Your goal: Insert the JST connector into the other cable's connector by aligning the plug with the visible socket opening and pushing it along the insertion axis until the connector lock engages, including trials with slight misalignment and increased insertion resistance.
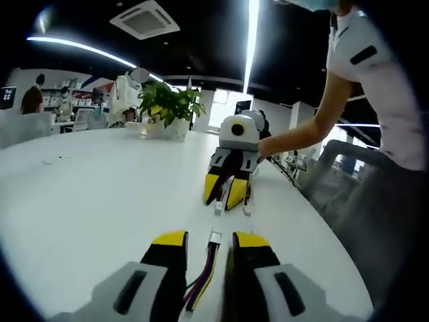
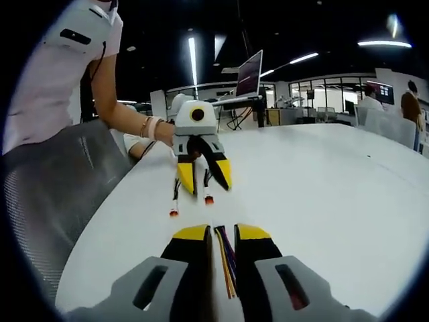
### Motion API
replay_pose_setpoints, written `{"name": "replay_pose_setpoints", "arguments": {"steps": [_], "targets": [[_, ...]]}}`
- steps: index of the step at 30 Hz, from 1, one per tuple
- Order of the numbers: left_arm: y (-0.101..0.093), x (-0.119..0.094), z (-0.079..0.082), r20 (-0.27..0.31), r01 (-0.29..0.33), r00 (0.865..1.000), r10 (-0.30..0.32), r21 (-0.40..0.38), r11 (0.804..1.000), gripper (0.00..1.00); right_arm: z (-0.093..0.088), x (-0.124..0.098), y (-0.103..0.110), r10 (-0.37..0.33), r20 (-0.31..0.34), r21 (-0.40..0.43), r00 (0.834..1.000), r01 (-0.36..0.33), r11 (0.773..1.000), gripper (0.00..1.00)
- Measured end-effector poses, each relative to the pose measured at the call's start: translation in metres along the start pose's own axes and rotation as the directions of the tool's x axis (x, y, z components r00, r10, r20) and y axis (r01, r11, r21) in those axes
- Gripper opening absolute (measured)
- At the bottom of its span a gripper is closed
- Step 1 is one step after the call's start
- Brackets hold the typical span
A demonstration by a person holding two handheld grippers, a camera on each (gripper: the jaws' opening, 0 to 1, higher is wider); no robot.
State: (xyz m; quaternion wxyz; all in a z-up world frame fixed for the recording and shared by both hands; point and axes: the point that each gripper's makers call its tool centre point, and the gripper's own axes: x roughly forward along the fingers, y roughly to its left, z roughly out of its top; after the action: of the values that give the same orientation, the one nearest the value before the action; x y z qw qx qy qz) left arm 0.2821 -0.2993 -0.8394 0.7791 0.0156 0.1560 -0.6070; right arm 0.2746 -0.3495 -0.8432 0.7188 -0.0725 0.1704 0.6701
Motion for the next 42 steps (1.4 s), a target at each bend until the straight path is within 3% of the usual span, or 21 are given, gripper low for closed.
{"name": "replay_pose_setpoints", "arguments": {"steps": [8,16,33,36,42], "targets": [[0.0,0.006,0.002,-0.003,-0.014,1.0,0.014,0.03,0.999,0.12,0.002,0.003,0.003,0.004,0.003,-0.015,1.0,-0.004,1.0,0.05],[-0.008,0.012,0.004,-0.007,0.004,1.0,-0.004,0.069,0.998,0.02,0.004,0.005,0.004,0.0,0.006,-0.007,1.0,0.0,1.0,0.05],[0.002,0.014,0.005,-0.011,0.03,0.999,-0.03,0.078,0.996,0.01,0.017,0.004,-0.008,0.022,0.036,-0.005,0.999,-0.022,1.0,0.04],[0.002,0.014,0.013,0.013,0.044,0.999,-0.045,0.072,0.996,0.01,0.02,0.005,-0.007,0.032,0.04,-0.014,0.999,-0.032,0.999,0.04],[-0.001,0.013,0.023,0.004,0.07,0.997,-0.071,0.104,0.992,0.01,0.027,0.007,-0.006,0.053,0.042,-0.047,0.998,-0.051,0.998,0.04]]}}
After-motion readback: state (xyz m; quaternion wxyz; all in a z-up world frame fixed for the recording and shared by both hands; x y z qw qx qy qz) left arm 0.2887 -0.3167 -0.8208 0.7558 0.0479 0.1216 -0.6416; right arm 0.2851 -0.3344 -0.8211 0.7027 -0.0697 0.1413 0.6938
